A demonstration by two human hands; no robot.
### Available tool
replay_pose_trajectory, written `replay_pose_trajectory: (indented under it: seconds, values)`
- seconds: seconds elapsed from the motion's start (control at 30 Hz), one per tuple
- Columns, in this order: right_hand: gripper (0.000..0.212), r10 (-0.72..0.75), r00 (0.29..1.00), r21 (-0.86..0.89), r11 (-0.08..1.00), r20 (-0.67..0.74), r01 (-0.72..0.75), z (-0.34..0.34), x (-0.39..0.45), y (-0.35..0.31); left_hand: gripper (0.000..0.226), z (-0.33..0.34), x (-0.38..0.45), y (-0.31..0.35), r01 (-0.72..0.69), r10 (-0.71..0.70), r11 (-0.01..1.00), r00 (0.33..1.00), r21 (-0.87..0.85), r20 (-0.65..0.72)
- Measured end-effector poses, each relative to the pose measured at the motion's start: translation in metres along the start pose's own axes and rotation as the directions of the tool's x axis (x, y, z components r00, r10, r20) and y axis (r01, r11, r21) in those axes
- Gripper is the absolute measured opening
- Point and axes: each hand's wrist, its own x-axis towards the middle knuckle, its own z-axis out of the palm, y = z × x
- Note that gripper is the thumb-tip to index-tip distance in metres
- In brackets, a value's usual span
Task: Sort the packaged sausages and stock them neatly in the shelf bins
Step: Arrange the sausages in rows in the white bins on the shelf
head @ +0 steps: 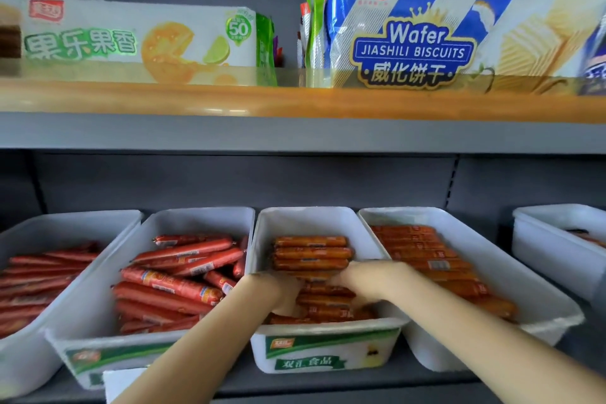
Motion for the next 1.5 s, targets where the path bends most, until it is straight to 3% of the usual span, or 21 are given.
replay_pose_trajectory:
  seconds: [0.13, 0.23, 0.33, 0.4, 0.47, 0.57, 0.67, 0.7, 0.8, 0.9, 1.0, 1.07, 1.13, 1.23, 1.4, 1.5]
  values:
    - [0.033, 0.116, 0.984, -0.083, 0.988, -0.137, -0.128, 0.008, 0.014, -0.001, 0.056, 0.002, -0.004, -0.001, -0.013, 0.014, 1.000, 0.999, -0.022, 0.031]
    - [0.031, 0.065, 0.984, 0.006, 0.998, -0.167, -0.065, 0.003, 0.016, 0.002, 0.061, 0.001, -0.002, -0.004, -0.040, 0.042, 0.999, 0.996, -0.032, 0.079]
    - [0.062, -0.055, 0.998, 0.185, 0.981, 0.006, 0.053, -0.003, 0.006, 0.004, 0.058, 0.001, 0.004, -0.005, -0.013, 0.015, 0.999, 0.998, -0.034, 0.059]
    - [0.070, -0.084, 0.994, 0.104, 0.992, 0.066, 0.076, 0.001, 0.004, 0.002, 0.048, 0.001, 0.007, -0.003, 0.034, -0.032, 0.994, 0.999, -0.100, 0.014]
    - [0.070, -0.064, 0.998, 0.010, 0.998, 0.019, 0.064, 0.007, 0.008, 0.002, 0.044, 0.000, 0.008, -0.002, 0.036, -0.040, 0.990, 0.999, -0.135, -0.030]
    - [0.048, -0.026, 0.987, -0.114, 0.993, -0.160, 0.008, 0.007, 0.010, 0.002, 0.035, -0.003, 0.011, -0.003, 0.020, -0.052, 0.972, 0.990, -0.235, -0.130]
    - [0.036, -0.063, 0.955, -0.047, 0.998, -0.289, 0.051, 0.009, 0.003, 0.003, 0.036, -0.004, 0.012, -0.004, 0.016, -0.051, 0.965, 0.991, -0.262, -0.126]
    - [0.042, -0.078, 0.958, 0.051, 0.994, -0.277, 0.095, 0.008, -0.001, 0.004, 0.037, -0.003, 0.012, -0.004, 0.018, -0.044, 0.967, 0.994, -0.253, -0.096]
    - [0.054, -0.161, 0.985, 0.293, 0.940, -0.069, 0.174, -0.003, -0.018, 0.000, 0.040, -0.002, 0.010, -0.002, 0.038, -0.051, 0.971, 0.997, -0.236, -0.049]
    - [0.043, -0.231, 0.969, 0.216, 0.954, 0.091, 0.207, -0.009, -0.021, -0.010, 0.041, -0.005, 0.006, 0.000, 0.048, -0.063, 0.969, 0.997, -0.243, -0.053]
    - [0.044, -0.221, 0.965, 0.069, 0.975, 0.140, 0.213, -0.004, -0.013, -0.019, 0.039, -0.005, 0.003, 0.003, 0.049, -0.071, 0.965, 0.995, -0.256, -0.074]
    - [0.042, -0.207, 0.973, 0.052, 0.978, 0.104, 0.202, -0.001, -0.006, -0.015, 0.038, -0.005, 0.003, 0.002, 0.052, -0.073, 0.963, 0.995, -0.266, -0.071]
    - [0.041, -0.162, 0.987, 0.194, 0.968, 0.002, 0.158, -0.002, -0.004, -0.004, 0.038, -0.003, 0.006, 0.000, 0.064, -0.082, 0.959, 0.995, -0.276, -0.054]
    - [0.058, -0.089, 0.992, 0.298, 0.948, -0.087, 0.111, -0.008, -0.006, 0.008, 0.038, -0.003, 0.008, -0.001, 0.073, -0.091, 0.957, 0.994, -0.279, -0.054]
    - [0.049, -0.108, 0.994, 0.177, 0.978, -0.022, 0.111, -0.005, -0.010, 0.005, 0.038, -0.003, 0.007, 0.000, 0.057, -0.084, 0.955, 0.993, -0.291, -0.083]
    - [0.024, -0.117, 0.980, 0.062, 0.990, -0.162, 0.129, -0.009, -0.018, 0.002, 0.035, -0.003, 0.009, -0.001, 0.072, -0.118, 0.951, 0.983, -0.301, -0.138]
